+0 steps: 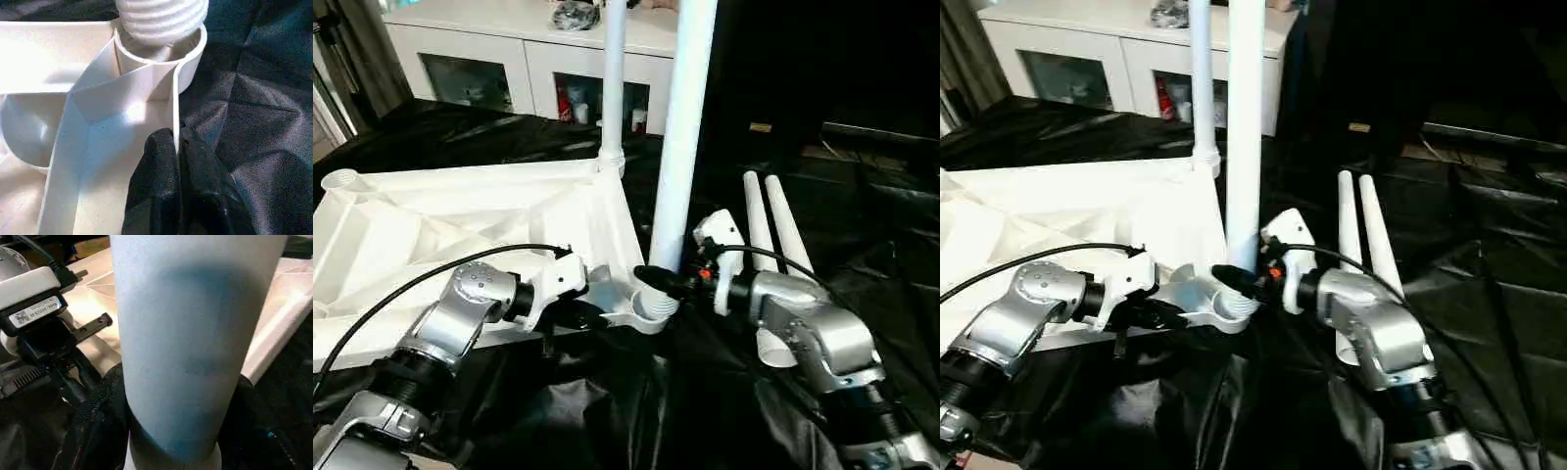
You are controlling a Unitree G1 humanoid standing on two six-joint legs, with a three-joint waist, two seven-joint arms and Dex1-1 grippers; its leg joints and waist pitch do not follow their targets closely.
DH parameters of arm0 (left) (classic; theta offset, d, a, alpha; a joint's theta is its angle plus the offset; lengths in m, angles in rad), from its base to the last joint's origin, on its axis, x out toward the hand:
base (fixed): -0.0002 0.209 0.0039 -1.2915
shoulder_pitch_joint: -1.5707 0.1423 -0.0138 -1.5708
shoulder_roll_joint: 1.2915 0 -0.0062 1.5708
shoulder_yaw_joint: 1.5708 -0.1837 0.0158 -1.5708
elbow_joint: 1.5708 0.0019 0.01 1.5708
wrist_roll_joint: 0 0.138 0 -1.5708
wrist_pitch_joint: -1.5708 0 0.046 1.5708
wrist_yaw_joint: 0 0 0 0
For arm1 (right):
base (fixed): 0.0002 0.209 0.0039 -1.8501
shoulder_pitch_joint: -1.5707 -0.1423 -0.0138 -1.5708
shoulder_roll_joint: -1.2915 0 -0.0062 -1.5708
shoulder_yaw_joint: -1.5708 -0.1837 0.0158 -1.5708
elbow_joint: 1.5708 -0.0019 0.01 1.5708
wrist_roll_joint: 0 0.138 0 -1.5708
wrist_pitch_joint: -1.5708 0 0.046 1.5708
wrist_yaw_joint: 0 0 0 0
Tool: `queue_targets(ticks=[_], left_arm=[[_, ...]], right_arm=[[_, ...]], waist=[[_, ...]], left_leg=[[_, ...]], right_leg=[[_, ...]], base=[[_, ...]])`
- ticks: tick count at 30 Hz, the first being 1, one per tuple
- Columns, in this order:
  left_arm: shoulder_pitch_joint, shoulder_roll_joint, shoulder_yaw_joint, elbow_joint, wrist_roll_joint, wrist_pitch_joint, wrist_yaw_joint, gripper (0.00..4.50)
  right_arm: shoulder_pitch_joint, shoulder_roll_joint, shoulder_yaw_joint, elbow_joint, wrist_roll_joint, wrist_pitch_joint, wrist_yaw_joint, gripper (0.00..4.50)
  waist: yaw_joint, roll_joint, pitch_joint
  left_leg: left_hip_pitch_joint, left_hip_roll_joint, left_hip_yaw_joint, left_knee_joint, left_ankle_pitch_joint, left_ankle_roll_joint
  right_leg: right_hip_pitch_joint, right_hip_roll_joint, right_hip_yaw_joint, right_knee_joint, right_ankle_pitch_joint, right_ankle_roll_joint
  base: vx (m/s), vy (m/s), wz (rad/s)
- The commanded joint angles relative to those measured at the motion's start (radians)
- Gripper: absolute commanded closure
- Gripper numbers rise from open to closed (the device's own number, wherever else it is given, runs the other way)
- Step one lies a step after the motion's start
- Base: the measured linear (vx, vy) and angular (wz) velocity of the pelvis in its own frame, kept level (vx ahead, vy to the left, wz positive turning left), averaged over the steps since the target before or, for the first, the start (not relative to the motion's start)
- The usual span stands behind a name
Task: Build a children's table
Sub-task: Insert table leg to table base
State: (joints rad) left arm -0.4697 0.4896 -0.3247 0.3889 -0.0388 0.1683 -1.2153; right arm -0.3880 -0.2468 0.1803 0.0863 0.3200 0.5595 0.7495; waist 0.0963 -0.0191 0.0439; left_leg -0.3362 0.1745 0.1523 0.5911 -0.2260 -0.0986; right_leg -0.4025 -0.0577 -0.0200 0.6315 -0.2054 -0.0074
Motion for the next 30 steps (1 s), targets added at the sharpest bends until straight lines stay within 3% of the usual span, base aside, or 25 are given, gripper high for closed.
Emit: queue_targets(ticks=[1, 7, 11, 15, 18, 20, 26, 27, 30], left_arm=[[0.028, -0.022, 0.037, 0.013, -0.059, 0.009, 0.04, 4.5], [0.028, -0.023, 0.045, 0.003, -0.041, 0.018, 0.04, 4.5], [0.023, -0.017, 0.047, 0.0, -0.037, 0.021, 0.038, 4.5], [0.018, -0.018, 0.051, -0.005, -0.037, 0.029, 0.037, 4.5], [0.015, -0.018, 0.051, 0.0, -0.034, 0.027, 0.038, 4.5], [0.008, -0.021, 0.05, 0.008, -0.032, 0.025, 0.039, 4.5], [-0.005, -0.023, 0.049, 0.012, -0.027, 0.024, 0.043, 4.5], [-0.012, -0.024, 0.049, 0.021, -0.025, 0.021, 0.044, 4.5], [-0.023, -0.024, 0.048, 0.037, -0.018, 0.014, 0.045, 4.5]], right_arm=[[-0.005, -0.005, 0.012, 0.031, -0.014, 0.008, -0.009, 2.6], [-0.038, 0.013, 0.037, 0.067, -0.016, 0.017, 0.017, 2.6], [-0.031, 0.019, 0.014, 0.102, -0.026, -0.024, -0.003, 2.61], [0.016, 0.036, -0.038, 0.135, -0.005, -0.071, -0.03, 2.61], [0.051, 0.056, -0.083, 0.149, 0.021, -0.085, -0.051, 2.61], [0.089, 0.069, -0.113, 0.17, 0.03, -0.119, -0.066, 2.61], [0.177, 0.115, -0.157, 0.161, 0.062, -0.185, -0.086, 2.61], [0.199, 0.127, -0.165, 0.163, 0.068, -0.207, -0.091, 2.61], [0.238, 0.138, -0.166, 0.169, 0.061, -0.26, -0.097, 2.61]], waist=[[0.006, -0.01, -0.041], [0.004, -0.012, -0.043], [0.004, -0.011, -0.041], [0.005, -0.003, -0.04], [0.004, -0.005, -0.041], [0.007, 0.005, -0.042], [0.013, 0.008, -0.043], [0.017, 0.019, -0.043], [0.018, 0.015, -0.041]], left_leg=[[-0.015, 0.042, -0.008, -0.084, -0.132, 0.008], [-0.015, 0.041, -0.005, -0.081, -0.102, 0.016], [-0.015, 0.041, -0.005, -0.082, -0.115, 0.014], [-0.014, 0.043, -0.007, -0.085, -0.147, 0.007], [-0.014, 0.044, -0.008, -0.086, -0.143, 0.011], [-0.014, 0.043, -0.008, -0.086, -0.153, 0.008], [-0.012, 0.044, -0.007, -0.088, -0.166, 0.01], [-0.012, 0.045, -0.01, -0.09, -0.167, 0.008], [-0.012, 0.045, -0.009, -0.092, -0.186, 0.009]], right_leg=[[0.044, -0.08, 0.043, -0.089, -0.298, -0.144], [0.047, -0.079, 0.043, -0.083, -0.226, -0.157], [0.046, -0.081, 0.043, -0.086, -0.248, -0.157], [0.044, -0.083, 0.045, -0.091, -0.296, -0.15], [0.044, -0.081, 0.045, -0.089, -0.273, -0.156], [0.044, -0.081, 0.044, -0.09, -0.257, -0.165], [0.043, -0.082, 0.045, -0.093, -0.259, -0.169], [0.043, -0.083, 0.045, -0.091, -0.254, -0.17], [0.044, -0.08, 0.044, -0.095, -0.253, -0.171]], base=[[0.0, 0.0, 0.0], [0.0, 0.0, 0.0], [0.0, 0.0, 0.0], [0.0, 0.0, 0.0], [0.0, 0.0, 0.0], [0.0, 0.0, 0.0], [0.0, 0.0, 0.0], [0.0, 0.0, 0.0], [0.0, 0.0, 0.0]])
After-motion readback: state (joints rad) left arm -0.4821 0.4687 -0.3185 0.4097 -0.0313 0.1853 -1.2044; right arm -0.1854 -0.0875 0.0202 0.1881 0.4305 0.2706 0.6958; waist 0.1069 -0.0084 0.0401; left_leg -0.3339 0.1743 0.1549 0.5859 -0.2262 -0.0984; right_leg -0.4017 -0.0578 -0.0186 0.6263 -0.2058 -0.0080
